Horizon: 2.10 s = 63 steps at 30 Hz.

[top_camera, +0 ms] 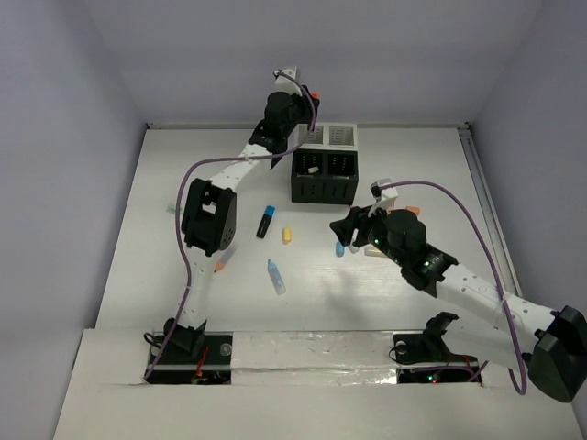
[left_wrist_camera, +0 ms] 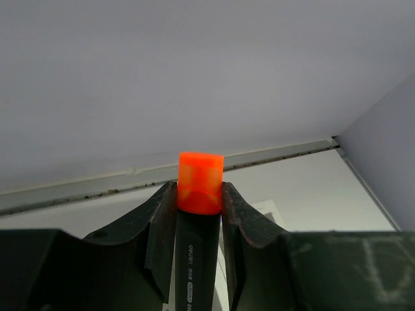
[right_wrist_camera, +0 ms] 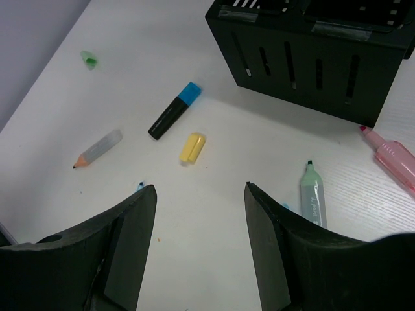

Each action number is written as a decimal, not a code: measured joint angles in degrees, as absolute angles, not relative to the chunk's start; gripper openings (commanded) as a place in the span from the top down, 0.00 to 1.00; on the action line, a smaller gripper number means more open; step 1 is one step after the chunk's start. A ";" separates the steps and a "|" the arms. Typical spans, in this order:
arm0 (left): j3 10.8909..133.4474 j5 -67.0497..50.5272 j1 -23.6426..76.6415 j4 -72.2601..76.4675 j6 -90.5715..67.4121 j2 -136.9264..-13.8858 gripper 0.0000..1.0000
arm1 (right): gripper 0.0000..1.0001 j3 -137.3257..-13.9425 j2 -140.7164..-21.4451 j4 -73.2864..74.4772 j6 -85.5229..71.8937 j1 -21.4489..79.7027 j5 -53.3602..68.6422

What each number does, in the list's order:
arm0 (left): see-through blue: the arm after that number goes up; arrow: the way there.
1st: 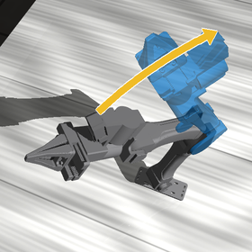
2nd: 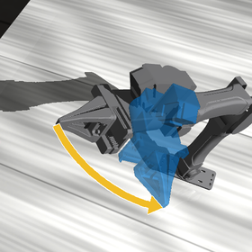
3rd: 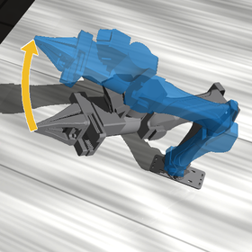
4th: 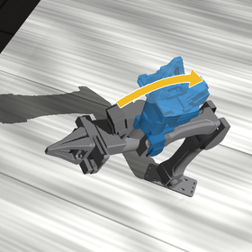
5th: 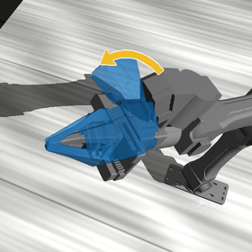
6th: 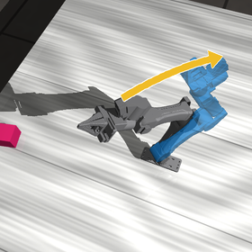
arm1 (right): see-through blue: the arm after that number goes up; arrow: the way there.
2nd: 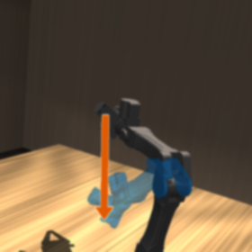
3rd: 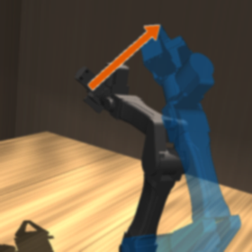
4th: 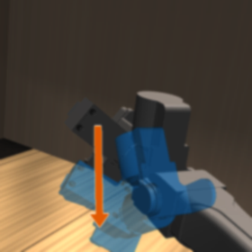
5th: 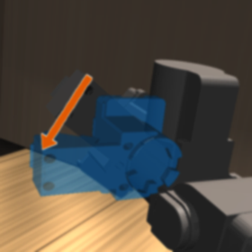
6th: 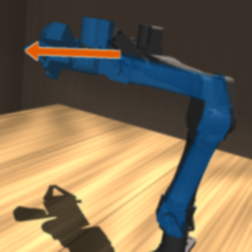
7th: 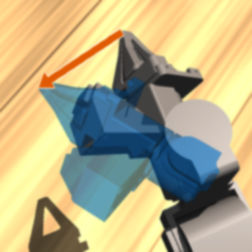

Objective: Sort the stationery into containers
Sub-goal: Place the pen in the storage box, then pick up the pen from the center of the board.

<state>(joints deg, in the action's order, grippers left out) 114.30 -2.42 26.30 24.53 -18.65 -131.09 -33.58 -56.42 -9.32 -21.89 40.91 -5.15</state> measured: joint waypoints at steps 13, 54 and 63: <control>115.35 -2.55 26.30 25.80 -18.20 -136.18 0.93 | 0.37 -33.23 -57.91 -11.05 -21.58 40.91 -4.80; 50.37 6.07 26.68 -0.36 -23.00 -34.24 0.01 | 0.16 -69.63 -101.97 2.13 -24.27 56.51 -15.79; 47.53 7.42 26.68 -13.56 -20.16 -18.76 0.01 | 0.20 -91.83 -123.04 14.28 -25.58 56.62 -27.05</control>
